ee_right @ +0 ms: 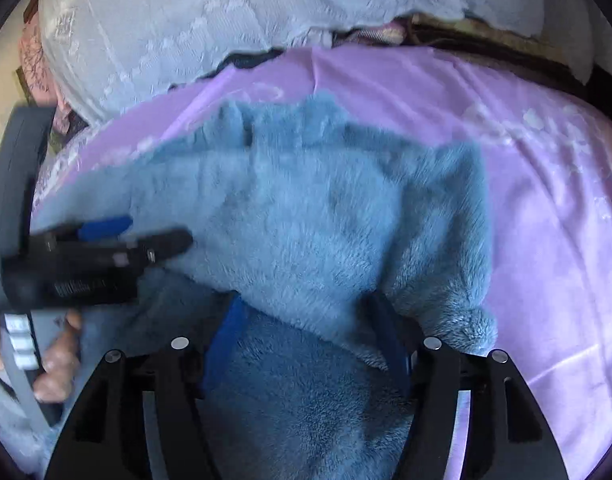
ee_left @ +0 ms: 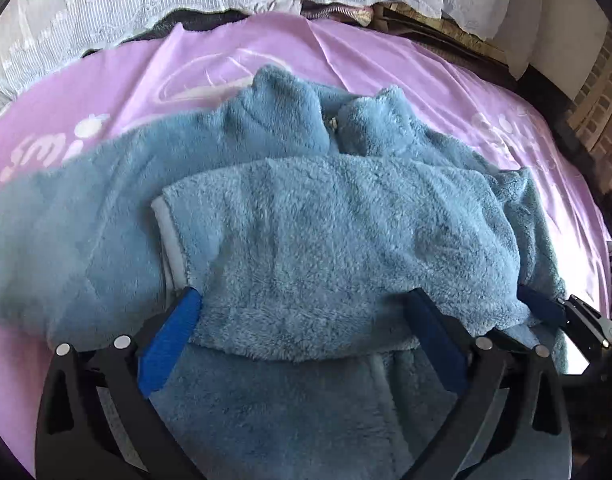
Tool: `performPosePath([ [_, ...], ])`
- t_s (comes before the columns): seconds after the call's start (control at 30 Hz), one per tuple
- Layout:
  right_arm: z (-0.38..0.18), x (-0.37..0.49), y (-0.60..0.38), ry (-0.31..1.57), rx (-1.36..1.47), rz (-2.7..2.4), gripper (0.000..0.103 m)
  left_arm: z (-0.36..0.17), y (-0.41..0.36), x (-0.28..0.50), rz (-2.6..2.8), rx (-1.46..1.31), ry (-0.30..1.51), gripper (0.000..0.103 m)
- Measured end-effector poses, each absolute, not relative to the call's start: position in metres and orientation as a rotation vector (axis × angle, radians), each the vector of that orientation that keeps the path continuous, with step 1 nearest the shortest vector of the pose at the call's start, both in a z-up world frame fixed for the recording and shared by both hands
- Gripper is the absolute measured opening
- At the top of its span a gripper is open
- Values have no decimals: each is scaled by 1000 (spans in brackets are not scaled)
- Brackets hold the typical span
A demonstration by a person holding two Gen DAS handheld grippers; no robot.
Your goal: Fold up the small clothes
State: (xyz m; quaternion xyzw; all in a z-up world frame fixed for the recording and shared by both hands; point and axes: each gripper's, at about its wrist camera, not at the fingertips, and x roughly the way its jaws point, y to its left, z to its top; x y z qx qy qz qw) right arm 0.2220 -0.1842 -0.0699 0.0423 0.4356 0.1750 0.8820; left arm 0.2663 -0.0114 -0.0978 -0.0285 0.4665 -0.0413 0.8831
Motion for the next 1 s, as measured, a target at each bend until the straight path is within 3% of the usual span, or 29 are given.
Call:
performPosePath([
  [0.17,-56,207,-218,821,192,309,66,-78,6,247,-41,-105,928,99],
  [0.4,-75,214,-230,899,234,326,67,-51,105,199,124,-269,858,99],
  [0.63,-35,178,-254,694,327,270,67,-59,227,151,296,-538,837,99],
  [0.8,-43,172,-276,687,414,240,67,-85,291,151,269,-838,829,98],
  [1.0,-48,172,-281,690,445,226,67,-94,330,166,285,-995,762,96],
])
